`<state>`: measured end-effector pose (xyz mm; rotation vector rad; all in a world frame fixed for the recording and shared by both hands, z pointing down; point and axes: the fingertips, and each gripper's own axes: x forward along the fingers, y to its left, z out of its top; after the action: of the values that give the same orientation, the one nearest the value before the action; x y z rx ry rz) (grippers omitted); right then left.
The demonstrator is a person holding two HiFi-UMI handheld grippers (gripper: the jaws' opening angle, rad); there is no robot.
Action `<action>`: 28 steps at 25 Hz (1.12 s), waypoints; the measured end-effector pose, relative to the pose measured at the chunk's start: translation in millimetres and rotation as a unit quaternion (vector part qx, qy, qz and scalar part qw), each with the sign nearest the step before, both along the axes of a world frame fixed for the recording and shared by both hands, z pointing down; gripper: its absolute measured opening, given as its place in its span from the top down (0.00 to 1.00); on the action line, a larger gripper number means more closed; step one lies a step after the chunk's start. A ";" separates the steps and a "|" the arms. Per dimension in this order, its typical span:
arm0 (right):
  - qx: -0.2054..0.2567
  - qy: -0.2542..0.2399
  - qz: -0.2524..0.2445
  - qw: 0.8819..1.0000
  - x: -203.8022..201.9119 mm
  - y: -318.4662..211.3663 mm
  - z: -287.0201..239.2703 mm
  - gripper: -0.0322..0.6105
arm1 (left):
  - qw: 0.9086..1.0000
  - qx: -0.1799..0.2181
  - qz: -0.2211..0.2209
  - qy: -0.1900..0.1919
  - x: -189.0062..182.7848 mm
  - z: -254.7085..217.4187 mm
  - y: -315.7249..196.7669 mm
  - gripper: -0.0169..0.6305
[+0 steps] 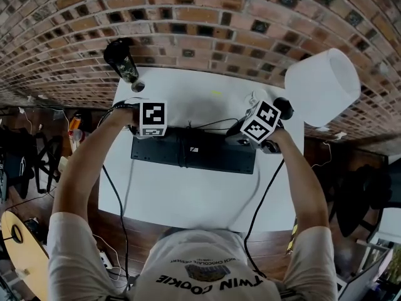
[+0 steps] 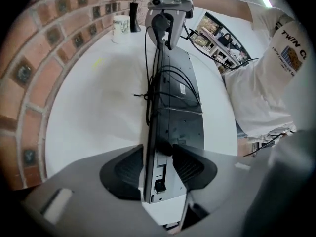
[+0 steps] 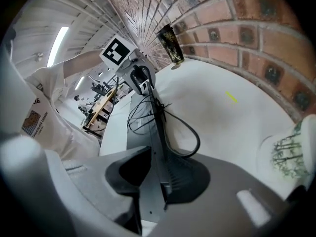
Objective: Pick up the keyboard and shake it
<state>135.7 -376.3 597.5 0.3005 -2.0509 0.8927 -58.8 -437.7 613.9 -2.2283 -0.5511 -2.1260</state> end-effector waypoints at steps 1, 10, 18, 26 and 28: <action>0.009 -0.001 0.004 1.000 -1.3 -0.6 -3.4 0.80 | 1.000 0.023 -0.004 0.014 2.2 -4.4 -4.1 0.71; 0.083 0.001 0.014 0.996 -32.2 26.0 -40.0 0.80 | 0.990 0.096 -0.035 0.095 -11.7 -40.3 24.6 0.88; 0.128 0.006 0.007 0.992 -75.5 81.0 -71.2 0.80 | 0.978 0.135 -0.042 0.155 -23.2 -70.1 76.4 0.96; 0.169 -0.020 0.006 0.985 -128.5 142.2 -89.5 0.80 | 0.953 0.162 -0.080 0.243 -19.5 -97.8 150.0 0.96; 0.181 -0.035 0.010 0.983 -140.9 153.2 -93.7 0.80 | 0.947 0.175 -0.092 0.255 -21.0 -98.3 164.7 0.96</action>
<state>-5.2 -223.2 503.8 0.4926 -2.2754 0.5422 -79.7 -272.9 515.6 -2.5295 0.0575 -1.4466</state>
